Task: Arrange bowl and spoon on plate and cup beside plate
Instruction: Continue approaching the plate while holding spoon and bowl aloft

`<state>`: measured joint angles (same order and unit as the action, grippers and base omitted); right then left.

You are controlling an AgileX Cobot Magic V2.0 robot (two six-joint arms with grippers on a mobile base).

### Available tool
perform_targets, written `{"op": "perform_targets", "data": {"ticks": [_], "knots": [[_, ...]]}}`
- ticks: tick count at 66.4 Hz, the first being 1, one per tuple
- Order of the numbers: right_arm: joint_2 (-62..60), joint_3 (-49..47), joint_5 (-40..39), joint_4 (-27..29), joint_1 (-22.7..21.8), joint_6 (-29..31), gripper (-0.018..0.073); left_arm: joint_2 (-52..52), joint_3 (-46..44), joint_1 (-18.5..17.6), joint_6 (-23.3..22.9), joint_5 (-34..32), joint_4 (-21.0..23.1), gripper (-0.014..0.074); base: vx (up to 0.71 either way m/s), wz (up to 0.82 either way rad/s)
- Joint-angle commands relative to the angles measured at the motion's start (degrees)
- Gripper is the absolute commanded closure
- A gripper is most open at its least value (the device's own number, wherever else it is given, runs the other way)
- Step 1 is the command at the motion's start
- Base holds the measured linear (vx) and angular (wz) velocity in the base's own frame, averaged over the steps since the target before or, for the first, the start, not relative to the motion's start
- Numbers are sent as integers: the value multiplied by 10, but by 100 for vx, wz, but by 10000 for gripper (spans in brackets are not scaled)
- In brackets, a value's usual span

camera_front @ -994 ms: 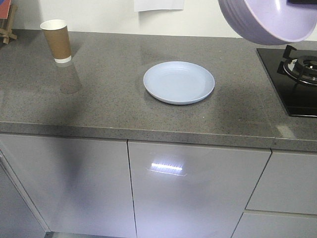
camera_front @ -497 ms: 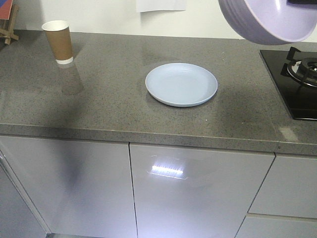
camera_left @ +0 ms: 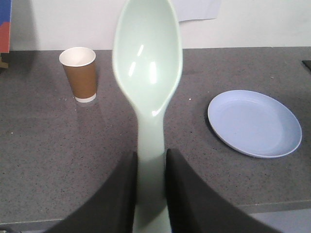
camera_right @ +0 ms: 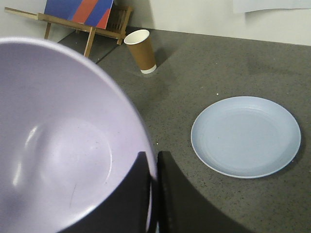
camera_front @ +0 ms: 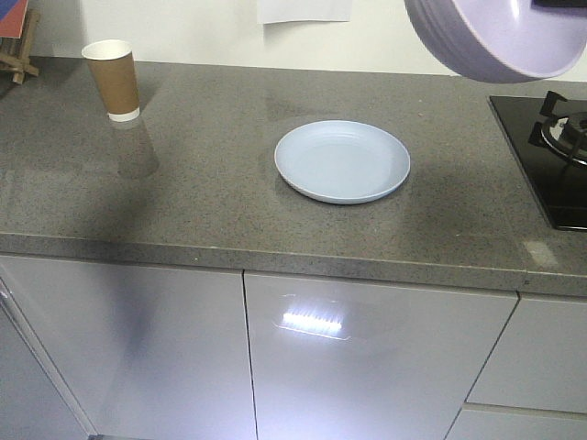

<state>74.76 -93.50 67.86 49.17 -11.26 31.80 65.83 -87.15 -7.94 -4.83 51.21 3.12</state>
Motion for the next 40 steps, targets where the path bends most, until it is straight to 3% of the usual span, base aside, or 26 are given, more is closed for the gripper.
{"op": "perform_targets", "data": {"ticks": [1,40], "knots": [[-15,-17,-24,31,-3,6,569,-11,-15,0,0,-38,6,602,4,3],[-15,-17,-24,31,-3,6,569,-11,-15,0,0,-38,6,602,4,1]]}}
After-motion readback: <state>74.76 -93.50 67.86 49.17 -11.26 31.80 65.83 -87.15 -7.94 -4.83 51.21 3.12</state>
